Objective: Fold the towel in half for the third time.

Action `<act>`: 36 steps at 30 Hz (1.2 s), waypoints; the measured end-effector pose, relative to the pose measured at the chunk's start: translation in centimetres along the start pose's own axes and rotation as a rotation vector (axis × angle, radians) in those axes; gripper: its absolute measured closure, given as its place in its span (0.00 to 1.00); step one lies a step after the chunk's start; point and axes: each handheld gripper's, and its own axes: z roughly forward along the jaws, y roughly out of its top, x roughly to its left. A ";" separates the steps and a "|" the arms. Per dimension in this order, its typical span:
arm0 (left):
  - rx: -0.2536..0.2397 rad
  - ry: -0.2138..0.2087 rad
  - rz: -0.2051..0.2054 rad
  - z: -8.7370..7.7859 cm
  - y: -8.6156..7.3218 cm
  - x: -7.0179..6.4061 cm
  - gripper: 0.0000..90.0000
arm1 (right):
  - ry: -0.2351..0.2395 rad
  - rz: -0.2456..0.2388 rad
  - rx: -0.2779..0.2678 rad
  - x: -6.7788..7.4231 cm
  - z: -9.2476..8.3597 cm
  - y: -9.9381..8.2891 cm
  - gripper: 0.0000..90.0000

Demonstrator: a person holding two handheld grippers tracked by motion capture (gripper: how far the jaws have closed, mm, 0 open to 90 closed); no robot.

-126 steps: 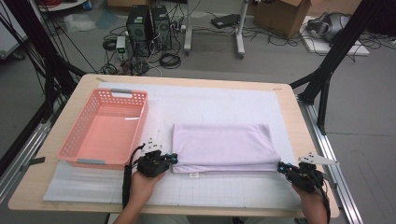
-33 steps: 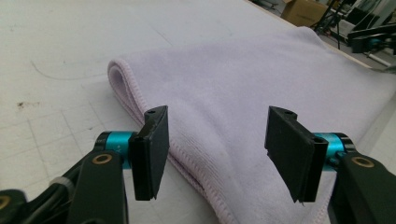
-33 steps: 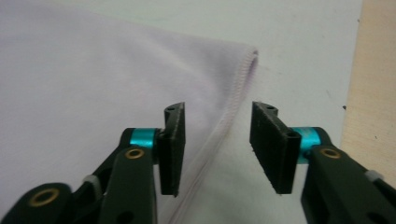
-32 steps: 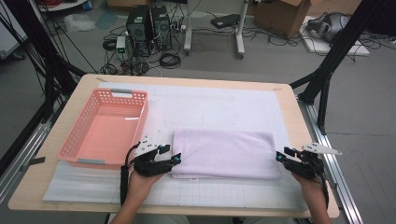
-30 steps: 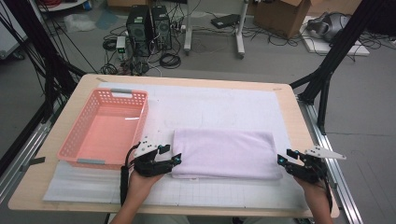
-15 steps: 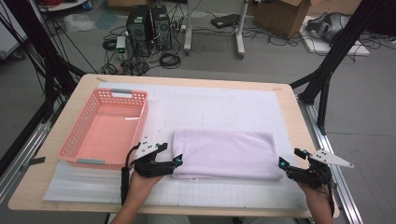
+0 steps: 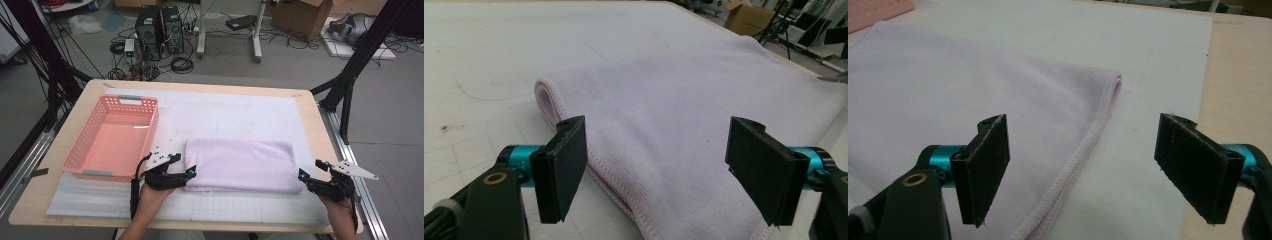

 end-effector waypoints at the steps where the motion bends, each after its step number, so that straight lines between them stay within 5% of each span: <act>1: 0.002 0.000 0.002 0.0 0.0 0.0 0.28 | 0.001 -0.002 0.000 0.0 0.1 0.0 0.23; 11: 0.029 -0.001 -0.004 -0.1 -0.3 -0.1 0.29 | 0.010 -0.004 0.005 0.1 0.4 0.1 0.23; 21: 0.091 -0.001 -0.032 -0.4 -0.7 -0.8 0.29 | 0.071 -0.038 0.025 1.2 2.1 0.8 0.23; 29: 0.210 0.061 -0.060 0.2 -1.3 -0.5 0.34 | 0.085 -0.041 0.036 1.5 2.5 0.9 0.23; 36: 0.242 0.095 -0.049 0.5 -1.3 -0.8 0.40 | 0.098 -0.048 0.049 1.9 2.9 1.0 0.24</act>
